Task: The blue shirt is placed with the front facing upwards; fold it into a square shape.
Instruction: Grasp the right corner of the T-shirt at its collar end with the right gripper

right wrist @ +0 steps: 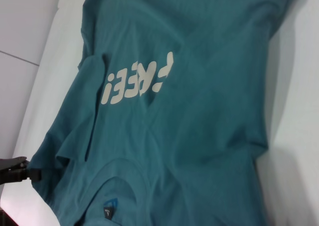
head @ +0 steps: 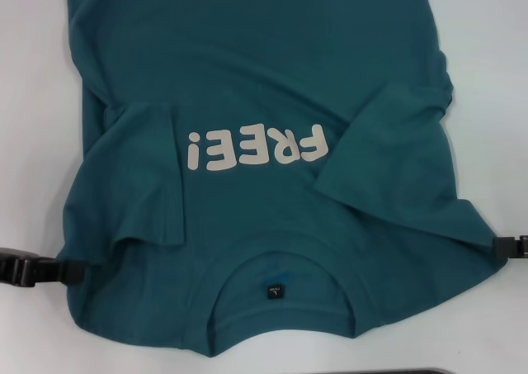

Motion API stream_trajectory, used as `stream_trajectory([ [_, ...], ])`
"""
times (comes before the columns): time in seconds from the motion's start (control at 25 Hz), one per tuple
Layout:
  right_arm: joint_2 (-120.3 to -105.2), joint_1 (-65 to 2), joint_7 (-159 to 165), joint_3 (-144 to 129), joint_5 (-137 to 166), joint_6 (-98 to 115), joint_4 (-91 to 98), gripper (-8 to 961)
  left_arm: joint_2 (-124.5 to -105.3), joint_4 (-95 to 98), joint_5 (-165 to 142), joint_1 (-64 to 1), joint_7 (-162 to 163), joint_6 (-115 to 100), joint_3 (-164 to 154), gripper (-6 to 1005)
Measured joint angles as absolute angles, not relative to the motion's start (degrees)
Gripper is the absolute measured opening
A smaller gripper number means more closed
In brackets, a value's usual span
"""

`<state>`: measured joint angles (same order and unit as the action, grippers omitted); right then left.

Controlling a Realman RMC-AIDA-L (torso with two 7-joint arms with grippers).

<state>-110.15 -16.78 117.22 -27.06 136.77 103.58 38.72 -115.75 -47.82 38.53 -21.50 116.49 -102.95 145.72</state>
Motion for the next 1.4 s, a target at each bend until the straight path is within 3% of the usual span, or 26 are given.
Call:
stream_trajectory([
  [0.4, -110.55, -18.9, 117.2, -27.4, 138.7, 102.1, 36.6, 917, -115.66, -47.8, 38.5, -21.7, 116.3, -102.9, 145.7, 0],
  [0.6, -110.56, -19.3, 117.2, -27.4, 139.0, 101.7, 36.5, 807, -115.66, -47.8, 38.4, -21.7, 116.3, -102.9, 145.7, 0],
  [0.84, -110.30, -19.5, 116.7, -26.8, 139.0, 101.2, 36.9, 756, -115.66, -47.8, 38.4, -21.6, 116.2, -102.9, 145.7, 1],
  [1.04, -110.28, -19.6, 116.6, -26.9, 139.1, 100.9, 36.6, 548, -115.51, -47.8, 38.4, -22.1, 116.2, -102.9, 145.7, 1],
  [1.4, -110.55, -19.2, 116.6, -27.2, 139.1, 100.8, 36.4, 302, -115.39, -47.8, 38.3, -22.5, 116.2, -102.9, 145.5, 1],
])
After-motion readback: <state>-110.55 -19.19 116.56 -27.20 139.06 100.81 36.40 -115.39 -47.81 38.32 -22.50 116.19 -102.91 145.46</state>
